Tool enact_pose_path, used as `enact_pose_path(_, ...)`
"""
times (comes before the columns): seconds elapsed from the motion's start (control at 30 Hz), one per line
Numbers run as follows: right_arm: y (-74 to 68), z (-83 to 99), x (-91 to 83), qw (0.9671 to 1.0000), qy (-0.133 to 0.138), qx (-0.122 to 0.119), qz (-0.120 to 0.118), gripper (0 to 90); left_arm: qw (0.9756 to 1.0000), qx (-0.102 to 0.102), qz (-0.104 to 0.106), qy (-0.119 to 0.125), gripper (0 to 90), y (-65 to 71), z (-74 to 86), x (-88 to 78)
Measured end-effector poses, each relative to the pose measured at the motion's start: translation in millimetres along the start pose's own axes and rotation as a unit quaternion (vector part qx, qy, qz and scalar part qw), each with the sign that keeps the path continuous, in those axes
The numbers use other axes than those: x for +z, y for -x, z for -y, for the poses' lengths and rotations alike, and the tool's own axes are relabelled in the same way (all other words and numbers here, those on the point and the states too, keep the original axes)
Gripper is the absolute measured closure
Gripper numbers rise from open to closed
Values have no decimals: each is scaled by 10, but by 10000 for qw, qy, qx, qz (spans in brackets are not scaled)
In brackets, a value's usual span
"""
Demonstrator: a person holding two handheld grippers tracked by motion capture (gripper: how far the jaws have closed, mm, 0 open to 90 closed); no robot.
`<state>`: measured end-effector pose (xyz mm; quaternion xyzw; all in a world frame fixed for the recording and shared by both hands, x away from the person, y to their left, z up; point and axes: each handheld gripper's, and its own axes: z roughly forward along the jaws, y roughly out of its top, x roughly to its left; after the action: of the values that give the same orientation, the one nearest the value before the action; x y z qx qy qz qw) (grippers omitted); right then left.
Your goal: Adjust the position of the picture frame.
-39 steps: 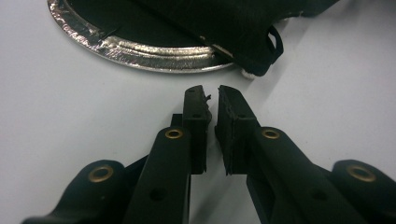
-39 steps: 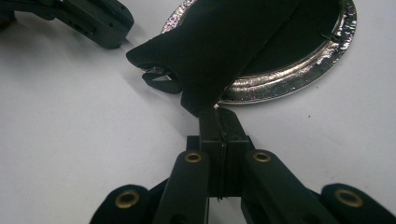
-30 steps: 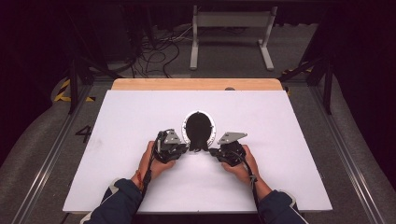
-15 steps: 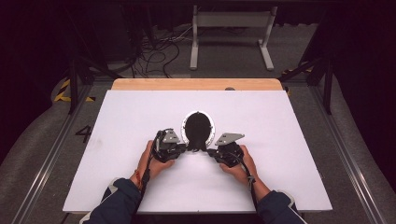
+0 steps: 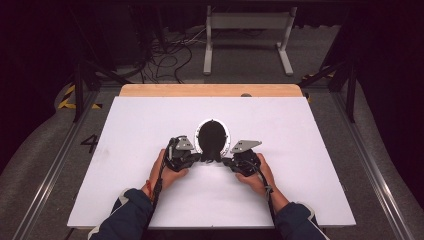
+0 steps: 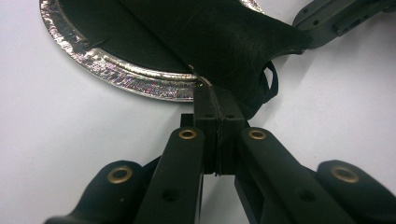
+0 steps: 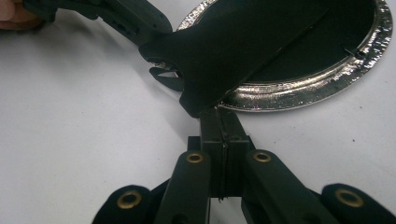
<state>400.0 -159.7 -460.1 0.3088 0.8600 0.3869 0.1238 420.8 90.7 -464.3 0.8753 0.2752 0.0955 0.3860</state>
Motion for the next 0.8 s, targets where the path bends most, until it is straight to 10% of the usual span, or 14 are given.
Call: enact_pose_path(0.8,-18,132,-181,9997,-130,-94,-199,900,9994,252,256,30,900,193,1,9)
